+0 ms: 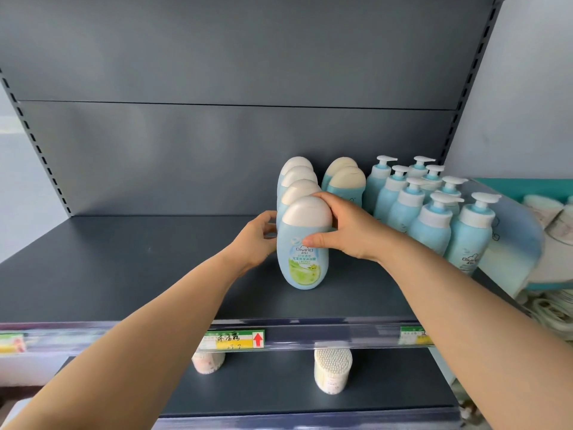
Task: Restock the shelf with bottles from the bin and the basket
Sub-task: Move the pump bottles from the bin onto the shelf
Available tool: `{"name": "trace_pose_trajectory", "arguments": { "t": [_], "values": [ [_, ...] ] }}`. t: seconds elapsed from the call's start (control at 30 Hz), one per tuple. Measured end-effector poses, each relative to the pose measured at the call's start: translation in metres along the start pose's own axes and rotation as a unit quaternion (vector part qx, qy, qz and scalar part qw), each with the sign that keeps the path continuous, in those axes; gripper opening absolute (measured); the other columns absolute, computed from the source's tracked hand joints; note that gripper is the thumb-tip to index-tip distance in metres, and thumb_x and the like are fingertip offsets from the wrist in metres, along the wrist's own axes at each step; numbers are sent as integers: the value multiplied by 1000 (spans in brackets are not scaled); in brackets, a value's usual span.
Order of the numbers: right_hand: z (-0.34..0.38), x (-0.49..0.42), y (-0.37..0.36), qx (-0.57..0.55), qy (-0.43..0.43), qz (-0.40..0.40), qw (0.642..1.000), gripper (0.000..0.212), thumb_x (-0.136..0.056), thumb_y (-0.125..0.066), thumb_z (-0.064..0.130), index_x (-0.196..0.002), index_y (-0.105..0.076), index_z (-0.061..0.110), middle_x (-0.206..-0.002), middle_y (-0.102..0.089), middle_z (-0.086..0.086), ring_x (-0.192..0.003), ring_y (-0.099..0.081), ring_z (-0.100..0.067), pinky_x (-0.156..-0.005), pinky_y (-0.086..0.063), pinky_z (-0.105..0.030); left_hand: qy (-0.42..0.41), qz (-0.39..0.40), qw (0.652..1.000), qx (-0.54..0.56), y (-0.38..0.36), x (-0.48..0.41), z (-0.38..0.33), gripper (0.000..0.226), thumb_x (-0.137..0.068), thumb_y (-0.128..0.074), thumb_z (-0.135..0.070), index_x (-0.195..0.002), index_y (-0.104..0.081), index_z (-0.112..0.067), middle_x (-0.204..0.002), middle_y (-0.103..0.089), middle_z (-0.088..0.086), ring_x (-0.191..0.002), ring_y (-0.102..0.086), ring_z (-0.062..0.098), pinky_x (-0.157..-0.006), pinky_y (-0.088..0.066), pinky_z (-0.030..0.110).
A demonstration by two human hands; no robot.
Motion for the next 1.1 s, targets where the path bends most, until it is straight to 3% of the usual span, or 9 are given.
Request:
{"name": "trace_pose_trajectory", "arguments": {
  "t": [0.1, 0.17, 0.27, 0.4, 0.57, 0.77, 1.1],
  "values": [
    [-1, 11, 4, 17, 1, -5, 1000, 70, -72, -82, 25, -128, -42, 37, -118, -57, 11, -105, -59, -10, -95, -50, -37, 7, -21, 1000, -9, 12, 9, -8, 55, -84, -69, -19, -132, -44, -30, -116, -63, -4, -104, -62, 10, -93, -51, 36],
    [1, 22, 9, 66, 21, -53, 996, 66, -76, -77, 33, -132, -43, 36, -114, -57, 10, -100, -60, -14, -94, -50, -39, -19, -96, 993, -72, 22, 21, -23, 50, -89, -60, -19, -136, -43, -27, -121, -61, -2, -107, -59, 12, -90, -48, 30],
    [9, 40, 18, 183, 86, -150, 968, 55, -87, -63, 35, -138, -43, 27, -126, -54, 5, -115, -53, -14, -98, -45, -39, -120, -226, 953, -160, 24, 46, -64, 40, -94, -50, -17, -134, -47, -19, -125, -59, 1, -115, -55, 16, -92, -41, 24],
    [18, 68, 38, 312, 126, -199, 920, 57, -89, -61, 32, -141, -42, 18, -143, -45, -3, -132, -38, -24, -108, -30, -35, -251, -269, 886, -281, -8, 77, -120, 44, -92, -55, -21, -136, -48, -17, -130, -56, 2, -119, -49, 21, -93, -32, 21],
    [0, 127, 84, 381, 112, -238, 886, 61, -83, -60, 34, -137, -48, 9, -139, -49, -15, -132, -40, -37, -110, -29, -50, -349, -238, 840, -341, -83, 96, -164, 46, -86, -53, -26, -129, -53, -10, -123, -60, 7, -114, -46, 20, -95, -32, 22],
    [-49, 238, 156, 422, 5, -241, 874, 64, -86, -65, 29, -142, -40, 12, -146, -41, -14, -138, -33, -34, -114, -24, -50, -391, -132, 849, -329, -219, 104, -196, 51, -85, -49, -32, -131, -51, -9, -124, -59, 10, -115, -55, 30, -97, -45, 43],
    [-159, 424, 245, 450, -193, -212, 846, 66, -91, -55, 38, -148, -27, 20, -153, -30, -8, -143, -24, -28, -118, -16, -45, -399, 27, 865, -304, -442, 124, -215, 55, -81, -45, -37, -128, -53, -10, -120, -60, 12, -106, -58, 35, -90, -49, 43]
  ]
}}
Point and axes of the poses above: each hand's wrist, its own x-axis away from the middle knuckle, its own y-axis out of the back of the hand, z = x × y, the point moved 2 cm from there along -x, towards the middle knuckle
